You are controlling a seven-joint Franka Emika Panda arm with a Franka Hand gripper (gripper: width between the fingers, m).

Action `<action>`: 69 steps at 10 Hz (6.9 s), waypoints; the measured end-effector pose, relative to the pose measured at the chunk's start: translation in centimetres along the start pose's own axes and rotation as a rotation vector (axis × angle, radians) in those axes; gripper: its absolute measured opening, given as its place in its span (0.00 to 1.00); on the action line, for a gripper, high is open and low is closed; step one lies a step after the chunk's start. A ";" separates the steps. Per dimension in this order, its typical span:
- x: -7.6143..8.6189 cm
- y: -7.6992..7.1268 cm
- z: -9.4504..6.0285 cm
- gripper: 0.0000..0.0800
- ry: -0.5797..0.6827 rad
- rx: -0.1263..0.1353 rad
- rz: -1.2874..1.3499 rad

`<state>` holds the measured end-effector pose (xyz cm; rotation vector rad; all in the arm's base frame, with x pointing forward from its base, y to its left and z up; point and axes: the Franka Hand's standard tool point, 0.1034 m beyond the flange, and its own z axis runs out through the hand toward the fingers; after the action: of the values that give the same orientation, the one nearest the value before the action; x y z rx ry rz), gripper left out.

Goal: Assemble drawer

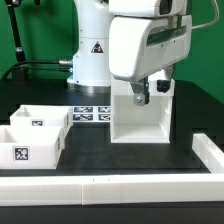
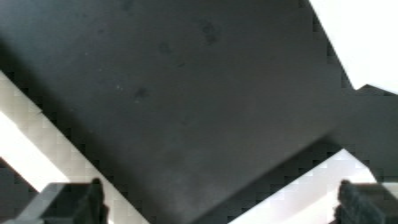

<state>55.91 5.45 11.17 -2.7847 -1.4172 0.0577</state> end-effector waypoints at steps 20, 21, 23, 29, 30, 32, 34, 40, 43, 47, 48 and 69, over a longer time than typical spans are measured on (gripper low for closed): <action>-2.4 -9.0 -2.8 0.81 -0.019 -0.026 0.603; -2.4 -10.1 -2.5 0.81 -0.035 -0.021 0.693; -2.2 -11.4 -2.2 0.81 -0.059 0.002 0.773; -2.7 -12.4 -0.5 0.81 -0.037 -0.002 0.793; -2.7 -12.4 -0.5 0.81 -0.037 -0.001 0.792; -3.1 -13.0 0.1 0.81 -0.037 0.054 0.934; -3.1 -13.6 0.7 0.81 -0.037 0.117 1.030; -3.0 -14.1 1.4 0.46 -0.052 0.126 1.028; -3.0 -14.1 1.4 0.09 -0.052 0.126 1.028; -3.0 -14.1 1.4 0.05 -0.051 0.126 1.028; -3.0 -14.1 1.4 0.05 -0.051 0.126 1.028; 3.9 1.1 0.4 0.05 0.194 0.111 1.492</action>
Offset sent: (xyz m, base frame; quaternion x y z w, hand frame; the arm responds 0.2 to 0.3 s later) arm 0.0000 0.0000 0.0000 0.0000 0.0000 0.0000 1.0000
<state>59.11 7.92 10.68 -2.8675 0.8230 -0.1094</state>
